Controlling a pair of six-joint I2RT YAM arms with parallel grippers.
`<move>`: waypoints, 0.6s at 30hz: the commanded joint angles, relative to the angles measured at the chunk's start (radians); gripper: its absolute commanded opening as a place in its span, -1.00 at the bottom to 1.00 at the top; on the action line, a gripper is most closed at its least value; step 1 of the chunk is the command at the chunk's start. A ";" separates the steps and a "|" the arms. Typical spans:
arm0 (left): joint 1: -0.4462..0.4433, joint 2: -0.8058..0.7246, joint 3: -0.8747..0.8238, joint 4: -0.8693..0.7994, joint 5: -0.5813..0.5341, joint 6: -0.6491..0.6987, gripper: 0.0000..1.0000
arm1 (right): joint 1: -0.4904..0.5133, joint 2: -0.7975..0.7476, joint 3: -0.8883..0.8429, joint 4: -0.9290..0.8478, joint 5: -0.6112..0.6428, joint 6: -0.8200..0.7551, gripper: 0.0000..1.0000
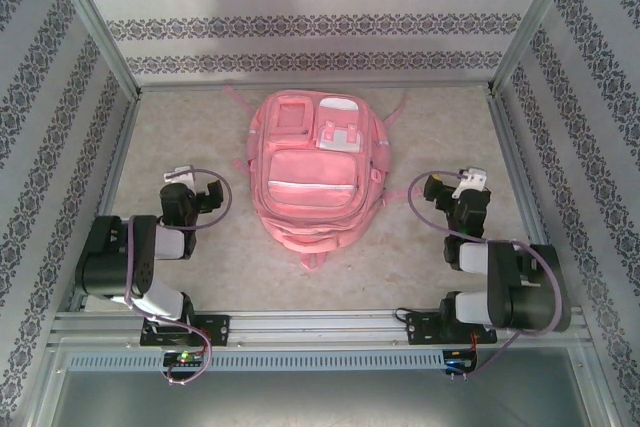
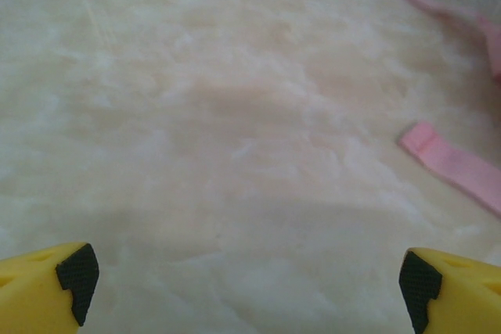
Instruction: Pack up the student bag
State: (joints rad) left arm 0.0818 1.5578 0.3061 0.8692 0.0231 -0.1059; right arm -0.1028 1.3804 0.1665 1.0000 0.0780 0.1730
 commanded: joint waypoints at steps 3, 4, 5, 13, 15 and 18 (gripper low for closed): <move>-0.071 0.004 0.106 -0.038 -0.007 0.091 0.99 | 0.047 0.114 0.059 0.131 -0.079 -0.063 0.96; -0.071 0.009 0.102 -0.017 -0.008 0.094 0.99 | 0.073 0.165 0.106 0.135 -0.053 -0.078 0.96; -0.073 0.003 0.107 -0.038 -0.008 0.092 0.99 | 0.091 0.164 0.146 0.079 -0.041 -0.095 0.96; -0.073 0.005 0.104 -0.029 -0.007 0.094 0.99 | 0.118 0.133 0.213 -0.086 -0.031 -0.136 0.96; -0.074 0.004 0.105 -0.030 -0.011 0.097 0.99 | 0.121 0.129 0.214 -0.097 -0.038 -0.147 0.96; -0.076 0.005 0.108 -0.037 -0.002 0.098 0.99 | 0.116 0.134 0.220 -0.101 -0.069 -0.146 0.96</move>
State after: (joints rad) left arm 0.0128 1.5661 0.4080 0.8410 0.0193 -0.0284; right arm 0.0158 1.5234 0.3817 0.9077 0.0490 0.0444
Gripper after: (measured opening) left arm 0.994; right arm 0.981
